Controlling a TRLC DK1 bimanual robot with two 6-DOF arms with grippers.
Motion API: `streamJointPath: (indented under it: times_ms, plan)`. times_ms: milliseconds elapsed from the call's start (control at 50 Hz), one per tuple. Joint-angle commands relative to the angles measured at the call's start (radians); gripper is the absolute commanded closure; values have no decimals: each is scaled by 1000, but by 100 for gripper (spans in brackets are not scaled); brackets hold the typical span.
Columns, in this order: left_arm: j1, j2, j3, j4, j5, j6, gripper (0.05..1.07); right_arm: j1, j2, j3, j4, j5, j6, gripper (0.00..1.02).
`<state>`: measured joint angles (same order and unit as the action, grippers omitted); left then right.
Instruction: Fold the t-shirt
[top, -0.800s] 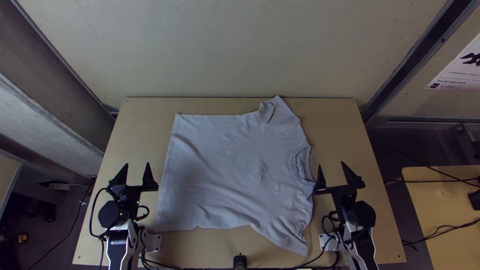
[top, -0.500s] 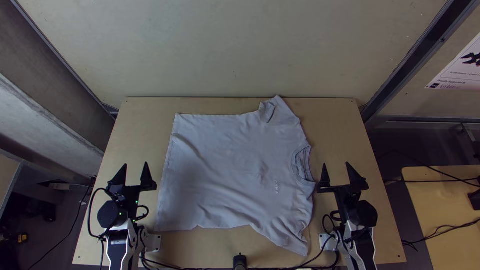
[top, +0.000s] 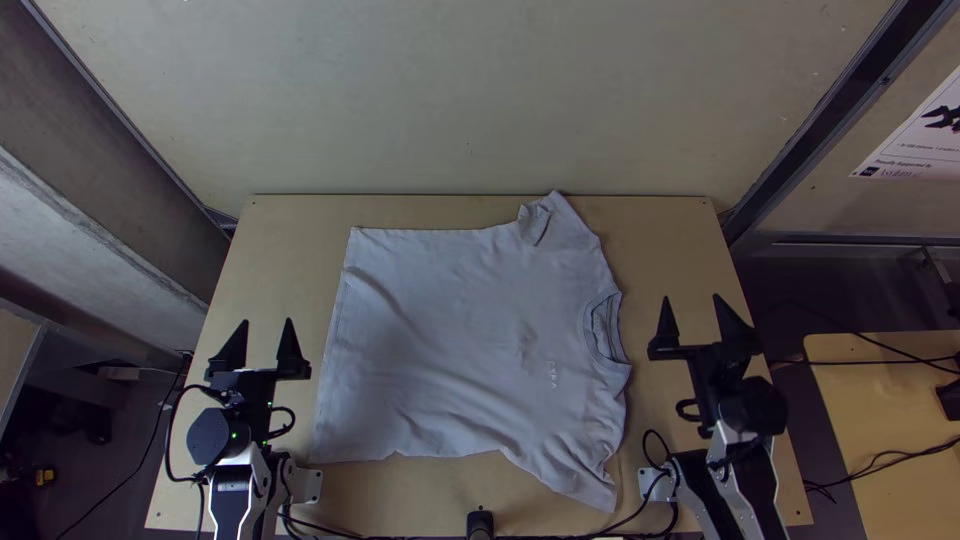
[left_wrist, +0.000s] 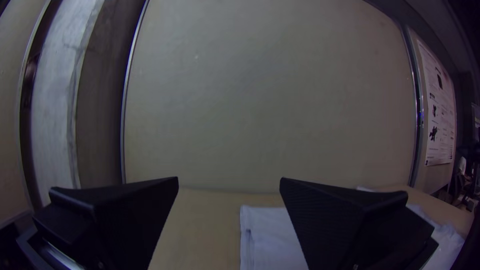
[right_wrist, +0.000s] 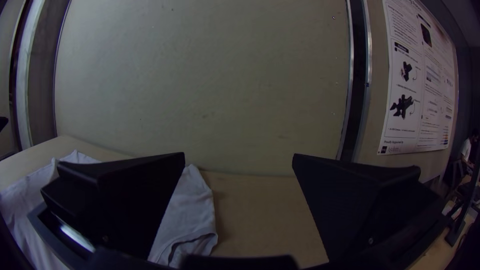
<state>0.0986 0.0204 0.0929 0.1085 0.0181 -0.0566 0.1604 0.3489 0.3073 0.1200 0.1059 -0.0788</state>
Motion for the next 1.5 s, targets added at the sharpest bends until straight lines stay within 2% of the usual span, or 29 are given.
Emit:
streamJointPath:
  times_ms: [0, 380, 620, 760, 900, 1000, 1160, 1340, 1480]
  plan:
    - [-19, 67, 73, 60, 9, 23, 10, -5, 140, 104, 41, 6, -10, 4]
    - [-42, 678, 584, 48, 9, 4, 10, -38, 599, 536, 43, 5, -27, 4]
    - [-89, 974, 910, 3, 9, 0, 10, -38, 792, 757, 9, 6, -38, 4]
    - [-120, 1159, 1093, -121, 8, -12, 10, -27, 917, 901, -103, 9, -10, 4]
    - [-129, 1314, 1239, -227, 8, -51, 10, -35, 1087, 1107, -301, 20, 67, 4]
    - [-131, 1399, 1315, -263, 8, -97, 10, -47, 1228, 1268, -447, 18, 76, 4]
    - [-128, 1497, 1397, -309, 8, -121, 10, -56, 1415, 1507, -681, 18, 143, 4]
    - [-126, 1606, 1466, -377, 11, -137, 10, -50, 1492, 1576, -704, 12, 171, 3]
    - [-131, 1724, 1573, -529, 11, -143, 10, -28, 1530, 1593, -711, 11, 177, 4]
